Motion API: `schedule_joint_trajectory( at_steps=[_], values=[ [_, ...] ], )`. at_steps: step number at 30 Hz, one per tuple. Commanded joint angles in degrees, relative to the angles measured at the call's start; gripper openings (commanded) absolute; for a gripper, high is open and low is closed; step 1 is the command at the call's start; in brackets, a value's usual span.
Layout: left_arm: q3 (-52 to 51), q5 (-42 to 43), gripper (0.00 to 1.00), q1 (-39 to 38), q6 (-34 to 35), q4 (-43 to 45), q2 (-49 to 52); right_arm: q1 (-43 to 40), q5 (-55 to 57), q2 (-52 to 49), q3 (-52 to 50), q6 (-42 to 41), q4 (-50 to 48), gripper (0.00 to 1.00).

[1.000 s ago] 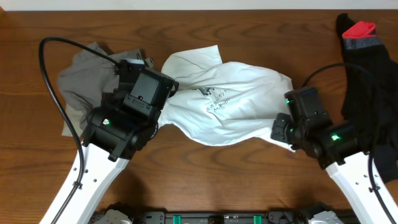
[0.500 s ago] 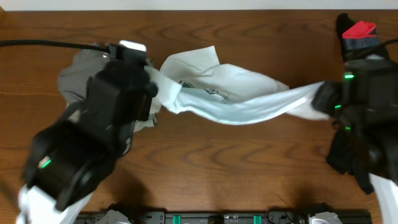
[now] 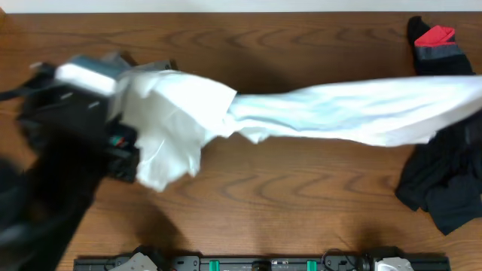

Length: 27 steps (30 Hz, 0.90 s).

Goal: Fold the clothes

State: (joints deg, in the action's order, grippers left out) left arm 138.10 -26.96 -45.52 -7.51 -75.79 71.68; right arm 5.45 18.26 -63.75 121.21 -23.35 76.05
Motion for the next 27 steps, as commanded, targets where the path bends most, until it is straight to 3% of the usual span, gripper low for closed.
schedule_joint_trajectory(
  at_steps=[1, 4, 10, 15, 18, 22, 27],
  values=[
    [1.6, -2.9, 0.06, -0.3, 0.6, -2.3, 0.6, -0.6, 1.2, -0.7, 1.2, 1.4, 2.6, 0.01],
    [1.6, -9.0, 0.06, -0.3, 1.7, -5.7, 3.5, -0.6, 1.2, -2.8, 1.2, 1.3, 6.0, 0.01],
    [1.5, -9.6, 0.06, 2.9, -1.8, -2.5, 14.6, -0.6, 0.8, -12.0, 1.2, 1.4, 4.5, 0.01],
    [1.5, -4.7, 0.06, 10.3, -8.7, 6.5, 26.3, -0.6, -0.4, -22.3, 1.2, 5.0, -6.2, 0.01],
    [1.7, -4.5, 0.06, 14.6, -13.5, 16.5, 31.6, -0.9, -0.7, -27.5, 1.2, 8.2, -16.7, 0.01],
    [3.0, -4.6, 0.06, 16.1, -22.4, 30.2, 32.2, -2.5, -0.7, -29.6, 1.8, 9.1, -26.6, 0.01],
    [9.2, -1.7, 0.06, 15.8, -24.0, 29.2, 30.1, -6.1, -0.9, -27.9, 3.8, 9.1, -27.2, 0.01]
  ],
)
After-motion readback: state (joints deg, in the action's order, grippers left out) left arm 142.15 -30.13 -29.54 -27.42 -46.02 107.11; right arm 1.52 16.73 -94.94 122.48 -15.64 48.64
